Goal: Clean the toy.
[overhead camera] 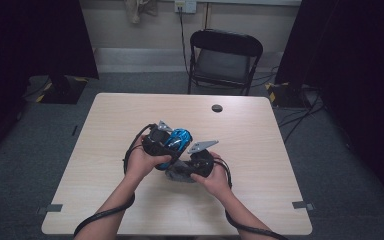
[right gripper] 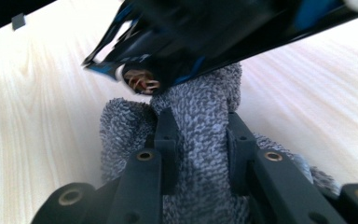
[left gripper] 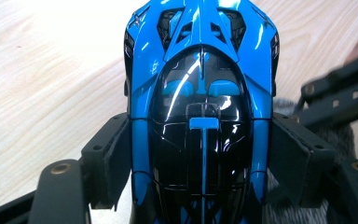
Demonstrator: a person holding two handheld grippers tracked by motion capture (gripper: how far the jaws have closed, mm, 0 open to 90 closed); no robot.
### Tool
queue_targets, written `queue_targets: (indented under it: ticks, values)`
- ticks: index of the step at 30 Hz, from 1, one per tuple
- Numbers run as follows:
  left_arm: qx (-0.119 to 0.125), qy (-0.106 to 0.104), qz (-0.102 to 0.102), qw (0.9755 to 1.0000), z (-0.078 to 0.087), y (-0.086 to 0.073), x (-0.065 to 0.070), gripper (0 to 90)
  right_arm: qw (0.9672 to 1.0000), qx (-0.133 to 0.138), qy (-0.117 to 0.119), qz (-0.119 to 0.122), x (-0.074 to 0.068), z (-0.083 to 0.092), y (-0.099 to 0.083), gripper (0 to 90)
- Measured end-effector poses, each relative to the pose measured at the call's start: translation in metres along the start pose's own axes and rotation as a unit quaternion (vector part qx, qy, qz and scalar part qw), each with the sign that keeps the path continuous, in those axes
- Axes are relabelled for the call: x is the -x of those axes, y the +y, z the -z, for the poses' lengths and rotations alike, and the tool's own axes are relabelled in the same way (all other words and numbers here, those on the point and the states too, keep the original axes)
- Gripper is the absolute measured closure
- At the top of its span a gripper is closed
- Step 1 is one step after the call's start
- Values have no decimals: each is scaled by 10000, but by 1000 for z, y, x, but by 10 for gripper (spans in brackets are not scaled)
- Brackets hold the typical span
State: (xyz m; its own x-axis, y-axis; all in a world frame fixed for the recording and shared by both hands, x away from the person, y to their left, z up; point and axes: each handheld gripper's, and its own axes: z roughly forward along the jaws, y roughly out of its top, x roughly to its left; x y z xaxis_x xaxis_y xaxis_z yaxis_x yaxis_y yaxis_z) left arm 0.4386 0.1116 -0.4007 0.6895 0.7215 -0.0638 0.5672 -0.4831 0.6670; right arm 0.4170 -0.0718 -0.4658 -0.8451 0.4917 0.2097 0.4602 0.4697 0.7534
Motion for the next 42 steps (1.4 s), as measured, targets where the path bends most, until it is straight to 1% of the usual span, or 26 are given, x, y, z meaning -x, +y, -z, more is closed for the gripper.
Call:
queue_targets:
  ticks: [1, 2, 3, 5, 7, 8, 10, 11, 12, 14, 15, 16, 20, 21, 22, 24, 25, 28, 29, 30, 31, 35, 36, 38, 39, 42]
  values:
    - [18, -4, 30, 10000, 1, 0, -1, 280, 10000, -27, 65, 23, -3, -3, -1, 718]
    - [18, -4, 30, 10000, 1, 0, -1, 280, 10000, -27, 65, 23, -3, -3, -1, 718]
    - [29, 14, 38, 10000, 2, 0, -2, 280, 9999, -89, 132, 27, -6, -5, -3, 718]
    - [58, 37, 53, 10000, 3, 0, -3, 280, 9998, -130, 163, 39, -7, -6, -4, 718]
    - [47, 42, 45, 10000, 4, -1, -5, 280, 9996, -218, 176, 89, -9, -7, -6, 718]
    - [43, 32, 80, 10000, 5, -2, -6, 280, 9996, -218, 176, 89, -9, -7, -6, 718]
    - [43, 55, 87, 9999, 7, -3, -8, 280, 9996, -235, 151, 101, -7, -5, -7, 718]
    - [46, 60, 103, 9999, 7, -4, -9, 280, 9995, -283, 63, 111, -3, -1, -7, 718]
    - [32, 60, 92, 9999, 9, -5, -10, 280, 9995, -283, 63, 111, -3, -1, -7, 718]
    - [18, 73, 93, 9999, 11, -7, -12, 280, 9995, -300, -57, 77, 4, 5, -7, 718]
    - [14, 83, 109, 9999, 13, -10, -13, 280, 9993, -300, -217, 24, 13, 12, -7, 718]
    - [14, 83, 109, 9999, 13, -10, -13, 280, 9993, -300, -217, 24, 13, 12, -7, 718]
    - [-37, 84, 93, 9999, 14, -17, -14, 280, 9985, -232, -478, -123, 29, 27, -6, 718]
    - [-58, 66, 95, 9999, 13, -20, -14, 280, 9980, -204, -583, -161, 35, 33, -4, 718]
    - [-58, 66, 95, 9999, 13, -20, -14, 280, 9980, -204, -583, -161, 35, 33, -4, 718]
    - [-94, 29, 104, 9999, 12, -22, -14, 280, 9972, -161, -706, -191, 41, 40, -2, 718]
    - [-131, -17, 81, 9999, 11, -25, -11, 280, 9969, -145, -747, -199, 42, 42, -1, 718]
    - [-152, -42, 60, 9999, 9, -27, -9, 280, 9965, -108, -795, -214, 45, 44, 1, 718]
    - [-176, -62, 25, 9998, 8, -28, -8, 279, 9957, -86, -883, -249, 47, 47, 3, 718]
    - [-187, -62, 4, 9998, 6, -28, -6, 279, 9957, -86, -883, -249, 47, 47, 3, 718]
    - [-195, -88, 14, 9998, 5, -29, -5, 279, 9951, -4, -947, -300, 50, 49, 6, 717]
    - [-283, -156, -48, 9995, -1, -32, 1, 279, 9941, 75, -1023, -350, 53, 51, 10, 717]
    - [-302, -173, -87, 9994, -2, -32, 2, 279, 9941, 75, -1023, -350, 53, 51, 10, 717]
    - [-322, -211, -93, 9992, -5, -33, 5, 280, 9940, 99, -1042, -316, 52, 51, 12, 717]
    - [-330, -213, -90, 9992, -7, -32, 6, 280, 9943, 163, -1017, -278, 50, 52, 14, 717]
    - [-317, -223, -82, 9992, -8, -31, 7, 280, 9946, 164, -1000, -222, 47, 50, 15, 717]
